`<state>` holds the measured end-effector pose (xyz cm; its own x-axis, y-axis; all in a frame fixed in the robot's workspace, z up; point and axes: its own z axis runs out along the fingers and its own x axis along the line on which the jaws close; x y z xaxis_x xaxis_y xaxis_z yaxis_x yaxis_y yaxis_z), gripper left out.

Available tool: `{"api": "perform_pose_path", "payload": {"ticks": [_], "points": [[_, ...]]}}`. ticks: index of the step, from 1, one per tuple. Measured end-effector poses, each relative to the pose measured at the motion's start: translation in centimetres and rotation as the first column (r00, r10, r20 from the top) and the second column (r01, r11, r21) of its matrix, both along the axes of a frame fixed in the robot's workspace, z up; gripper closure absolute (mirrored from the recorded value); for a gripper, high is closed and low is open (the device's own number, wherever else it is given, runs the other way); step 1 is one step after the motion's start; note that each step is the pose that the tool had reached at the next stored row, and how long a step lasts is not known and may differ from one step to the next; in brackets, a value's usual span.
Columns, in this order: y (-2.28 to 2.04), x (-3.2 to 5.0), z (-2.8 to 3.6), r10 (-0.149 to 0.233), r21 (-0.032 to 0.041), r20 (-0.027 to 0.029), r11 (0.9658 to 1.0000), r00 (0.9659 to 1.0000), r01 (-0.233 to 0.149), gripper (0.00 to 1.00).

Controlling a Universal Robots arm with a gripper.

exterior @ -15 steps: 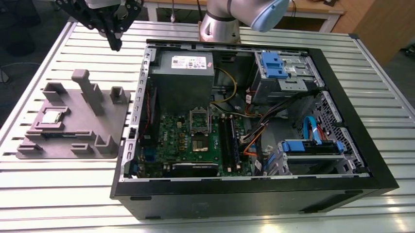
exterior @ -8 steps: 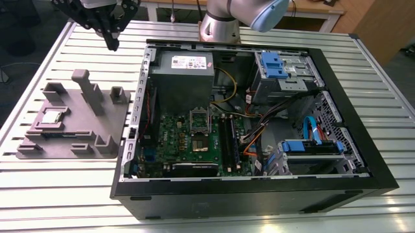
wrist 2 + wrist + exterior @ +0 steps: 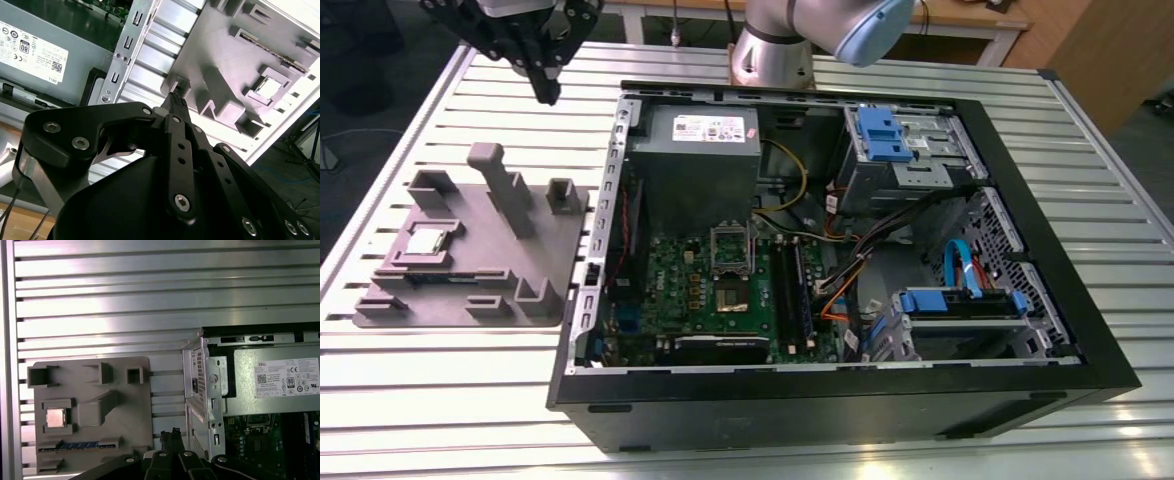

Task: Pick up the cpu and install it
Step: 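Reach for the cpu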

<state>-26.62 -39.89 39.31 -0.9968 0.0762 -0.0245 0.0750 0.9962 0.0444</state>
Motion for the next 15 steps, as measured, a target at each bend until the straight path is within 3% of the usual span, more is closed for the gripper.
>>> {"api": "perform_pose_path", "payload": {"ticks": [15], "points": [[0.0, -0.6, 0.0, 0.0, 0.0, -0.0001, 1.0, 1.0, 0.0, 0.9]]}}
